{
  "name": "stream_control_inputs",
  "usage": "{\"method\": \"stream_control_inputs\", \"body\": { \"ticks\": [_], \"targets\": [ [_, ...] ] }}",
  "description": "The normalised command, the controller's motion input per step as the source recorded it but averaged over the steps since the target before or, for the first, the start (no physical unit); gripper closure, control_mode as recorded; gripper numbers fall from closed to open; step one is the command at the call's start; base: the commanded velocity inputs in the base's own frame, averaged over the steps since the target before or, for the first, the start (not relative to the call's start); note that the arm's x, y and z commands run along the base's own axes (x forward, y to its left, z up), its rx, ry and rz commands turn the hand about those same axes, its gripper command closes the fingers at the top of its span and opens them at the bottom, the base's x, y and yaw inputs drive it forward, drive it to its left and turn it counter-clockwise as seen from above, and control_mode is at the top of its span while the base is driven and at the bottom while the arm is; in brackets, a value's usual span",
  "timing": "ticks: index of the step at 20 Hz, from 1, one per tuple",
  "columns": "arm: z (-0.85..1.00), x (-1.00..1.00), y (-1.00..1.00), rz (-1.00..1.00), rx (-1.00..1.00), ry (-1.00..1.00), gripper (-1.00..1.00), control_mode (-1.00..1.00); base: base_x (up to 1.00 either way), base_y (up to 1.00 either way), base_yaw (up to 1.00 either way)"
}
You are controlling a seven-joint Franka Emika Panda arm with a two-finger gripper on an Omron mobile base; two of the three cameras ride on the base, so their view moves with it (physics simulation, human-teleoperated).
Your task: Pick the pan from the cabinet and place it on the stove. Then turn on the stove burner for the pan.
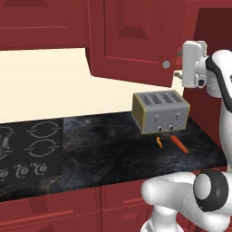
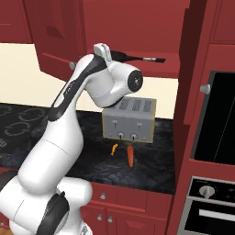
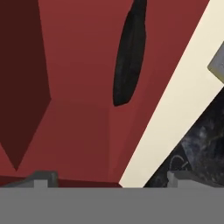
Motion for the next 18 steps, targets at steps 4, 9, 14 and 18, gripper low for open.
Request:
{"method": "stream_control_inputs", "body": {
  "ticks": [4, 9, 14, 18],
  "targets": [
    [0.00, 0.32, 0.10, 0.11, 0.07, 0.00, -1.00, -1.00, 0.00, 0.00, 0.00],
    [0.00, 0.21, 0.16, 0.10, 0.05, 0.00, -1.00, -1.00, 0.00, 0.00, 0.00],
    [0.00, -0.10, 0.30, 0.13, 0.01, 0.00, -1.00, -1.00, 0.00, 0.00, 0.00],
    [0.00, -0.59, 0.46, 0.17, 0.00, 0.00, -1.00, -1.00, 0.00, 0.00, 0.00]
  ]
}}
